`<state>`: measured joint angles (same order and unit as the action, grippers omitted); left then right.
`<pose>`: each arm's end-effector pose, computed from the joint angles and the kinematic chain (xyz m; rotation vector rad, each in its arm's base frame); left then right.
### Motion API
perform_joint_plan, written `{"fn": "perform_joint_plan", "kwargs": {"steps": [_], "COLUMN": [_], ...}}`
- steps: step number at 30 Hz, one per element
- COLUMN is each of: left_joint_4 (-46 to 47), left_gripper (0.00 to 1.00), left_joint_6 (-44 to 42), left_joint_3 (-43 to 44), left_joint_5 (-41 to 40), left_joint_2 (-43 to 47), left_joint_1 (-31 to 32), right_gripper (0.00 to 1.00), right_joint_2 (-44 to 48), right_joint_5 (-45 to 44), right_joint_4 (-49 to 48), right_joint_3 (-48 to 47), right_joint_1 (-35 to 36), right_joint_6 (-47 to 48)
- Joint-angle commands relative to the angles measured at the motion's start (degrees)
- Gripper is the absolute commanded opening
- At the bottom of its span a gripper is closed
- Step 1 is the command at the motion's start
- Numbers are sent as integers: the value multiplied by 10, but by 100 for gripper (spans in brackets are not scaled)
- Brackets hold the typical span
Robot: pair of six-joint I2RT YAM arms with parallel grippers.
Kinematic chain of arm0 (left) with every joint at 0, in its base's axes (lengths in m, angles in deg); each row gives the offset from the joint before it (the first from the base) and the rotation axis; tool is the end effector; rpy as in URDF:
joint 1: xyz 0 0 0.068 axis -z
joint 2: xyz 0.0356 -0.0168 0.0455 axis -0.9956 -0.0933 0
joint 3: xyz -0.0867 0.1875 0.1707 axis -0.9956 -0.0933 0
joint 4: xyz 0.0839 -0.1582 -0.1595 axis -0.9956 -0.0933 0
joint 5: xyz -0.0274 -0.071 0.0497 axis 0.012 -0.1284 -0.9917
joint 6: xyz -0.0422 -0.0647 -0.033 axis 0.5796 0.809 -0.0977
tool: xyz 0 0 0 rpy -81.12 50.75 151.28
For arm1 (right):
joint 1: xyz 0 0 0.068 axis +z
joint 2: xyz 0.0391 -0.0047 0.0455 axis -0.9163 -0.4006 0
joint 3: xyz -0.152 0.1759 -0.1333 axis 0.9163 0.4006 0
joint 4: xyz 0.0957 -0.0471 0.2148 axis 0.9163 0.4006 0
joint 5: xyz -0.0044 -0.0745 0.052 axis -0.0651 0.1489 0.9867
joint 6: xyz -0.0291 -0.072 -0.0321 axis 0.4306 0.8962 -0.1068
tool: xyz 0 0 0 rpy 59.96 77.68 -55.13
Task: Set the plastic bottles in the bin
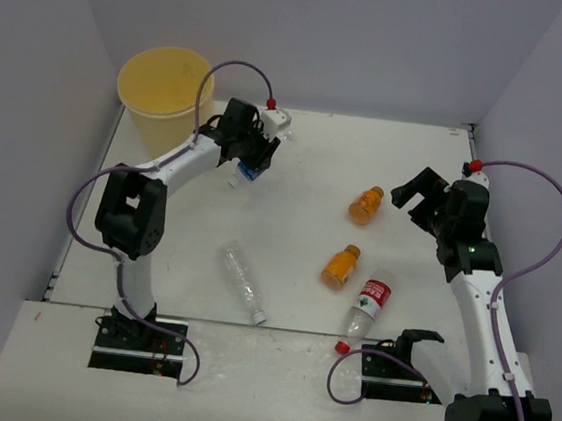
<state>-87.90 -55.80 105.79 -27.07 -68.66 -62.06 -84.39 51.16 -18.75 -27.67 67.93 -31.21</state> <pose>0.4014 -0.1859 0.2298 0.8071 2.1857 -0.3698 0.2193 0.0089 0.3005 0.5776 2.0171 0.4281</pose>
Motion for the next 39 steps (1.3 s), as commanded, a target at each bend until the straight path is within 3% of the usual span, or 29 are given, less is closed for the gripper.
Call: {"fn": "perform_joint_plan", "kwargs": {"steps": [1, 6, 10, 13, 20, 25, 27, 28, 39], "left_joint_4": [34, 91, 195, 188, 156, 145, 126, 122, 79], "left_gripper": [0, 3, 3, 4, 5, 30, 79, 96, 100], "left_joint_6": [37, 90, 114, 183, 249, 250, 251, 251, 273], "left_joint_3": [80, 121, 111, 131, 175, 200, 211, 213, 220], "left_joint_5": [-83, -286, -418, -425, -413, -395, -395, -392, -363], "left_joint_2": [103, 160, 190, 182, 99, 38, 21, 18, 76], "left_joint_1": [0, -3, -34, -82, -192, -209, -210, -210, -210], "right_gripper": [99, 99, 99, 99, 99, 99, 99, 99, 99], "right_joint_2": [16, 21, 21, 17, 17, 18, 19, 20, 28], "right_joint_5": [0, 8, 7, 9, 10, 14, 15, 15, 14], "right_joint_4": [0, -2, -7, -8, -4, -3, -1, 0, 5], "right_joint_3": [-19, -15, -10, -12, -12, -10, -9, -10, -7], "right_joint_1": [-1, -1, -1, -1, -1, -1, -1, -1, -1], "right_joint_6": [3, 7, 11, 13, 21, 25, 27, 28, 37]}}
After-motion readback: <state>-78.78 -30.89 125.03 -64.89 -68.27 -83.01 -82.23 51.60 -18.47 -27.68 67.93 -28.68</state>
